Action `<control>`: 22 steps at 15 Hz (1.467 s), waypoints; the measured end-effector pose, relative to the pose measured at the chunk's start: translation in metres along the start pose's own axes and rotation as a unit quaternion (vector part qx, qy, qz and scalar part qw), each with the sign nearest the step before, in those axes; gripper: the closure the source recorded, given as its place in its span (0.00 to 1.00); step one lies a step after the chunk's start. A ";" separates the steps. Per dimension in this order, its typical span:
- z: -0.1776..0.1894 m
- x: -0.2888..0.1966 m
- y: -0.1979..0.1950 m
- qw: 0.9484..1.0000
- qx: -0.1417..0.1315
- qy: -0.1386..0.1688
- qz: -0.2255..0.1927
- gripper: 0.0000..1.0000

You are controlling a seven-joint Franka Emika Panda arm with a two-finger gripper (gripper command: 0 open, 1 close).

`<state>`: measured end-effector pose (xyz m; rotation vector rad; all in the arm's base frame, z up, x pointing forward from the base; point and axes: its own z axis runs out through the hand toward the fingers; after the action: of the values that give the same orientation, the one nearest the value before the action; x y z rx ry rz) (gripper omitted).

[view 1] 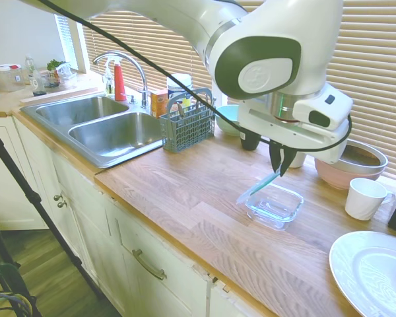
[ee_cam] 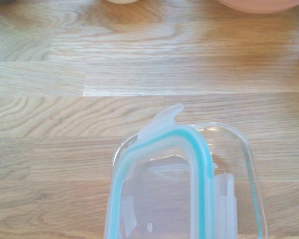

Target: Cover the lid of the food container

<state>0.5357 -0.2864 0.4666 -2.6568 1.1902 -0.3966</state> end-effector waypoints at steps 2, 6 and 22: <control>0.008 0.009 0.005 1.000 0.002 -0.009 0.009 1.00; 0.040 0.043 0.013 0.999 -0.011 -0.036 0.024 1.00; 0.105 0.064 0.003 0.995 -0.025 -0.076 0.051 1.00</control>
<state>0.6082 -0.3284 0.3771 -2.6003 1.2977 -0.1463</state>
